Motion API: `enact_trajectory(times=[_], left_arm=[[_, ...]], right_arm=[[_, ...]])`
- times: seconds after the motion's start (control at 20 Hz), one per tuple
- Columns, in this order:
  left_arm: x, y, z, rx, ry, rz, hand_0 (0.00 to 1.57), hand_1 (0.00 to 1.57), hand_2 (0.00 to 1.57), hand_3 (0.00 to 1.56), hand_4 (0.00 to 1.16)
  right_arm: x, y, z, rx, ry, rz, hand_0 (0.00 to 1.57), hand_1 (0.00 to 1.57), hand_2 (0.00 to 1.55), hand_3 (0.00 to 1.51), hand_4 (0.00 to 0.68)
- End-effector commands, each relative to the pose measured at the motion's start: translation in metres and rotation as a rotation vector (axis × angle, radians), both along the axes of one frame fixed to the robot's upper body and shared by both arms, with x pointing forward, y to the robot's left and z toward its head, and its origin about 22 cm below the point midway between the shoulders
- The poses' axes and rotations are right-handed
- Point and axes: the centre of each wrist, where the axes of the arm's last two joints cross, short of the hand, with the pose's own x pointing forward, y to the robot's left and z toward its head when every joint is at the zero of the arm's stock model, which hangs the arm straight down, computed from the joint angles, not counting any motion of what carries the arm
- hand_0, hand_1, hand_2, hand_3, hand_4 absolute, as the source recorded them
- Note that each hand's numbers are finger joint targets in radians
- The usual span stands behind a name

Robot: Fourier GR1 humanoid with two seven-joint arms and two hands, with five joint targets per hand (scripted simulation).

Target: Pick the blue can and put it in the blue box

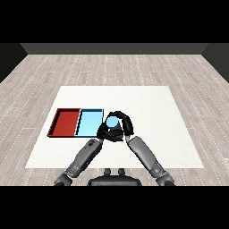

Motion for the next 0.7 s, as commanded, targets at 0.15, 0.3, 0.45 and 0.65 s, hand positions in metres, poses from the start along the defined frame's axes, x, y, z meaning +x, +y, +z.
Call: enact_trajectory(times=[0.15,0.3,0.45,0.65], left_arm=[[0.007,-0.031,0.013,0.109,0.074,0.028,0.0,0.0,0.0,0.0,0.42],[-0.004,-0.029,-0.003,0.088,0.054,0.062,0.0,0.0,0.0,0.0,0.53],[0.007,-0.01,0.005,0.01,0.081,0.137,0.43,0.43,0.62,0.5,0.57],[-0.017,-0.024,-0.023,-0.09,0.105,0.117,1.57,1.57,1.57,1.47,0.75]], right_arm=[[-0.007,0.003,-0.002,0.069,0.032,0.025,1.48,1.48,1.46,1.39,0.593],[-0.007,0.014,-0.022,0.103,0.012,0.025,1.48,1.48,1.47,1.4,0.6],[-0.012,0.011,-0.004,0.124,0.001,0.027,1.47,1.47,1.46,1.39,0.607],[-0.003,0.001,0.003,0.186,0.011,0.042,1.46,1.46,1.44,1.4,0.626]])
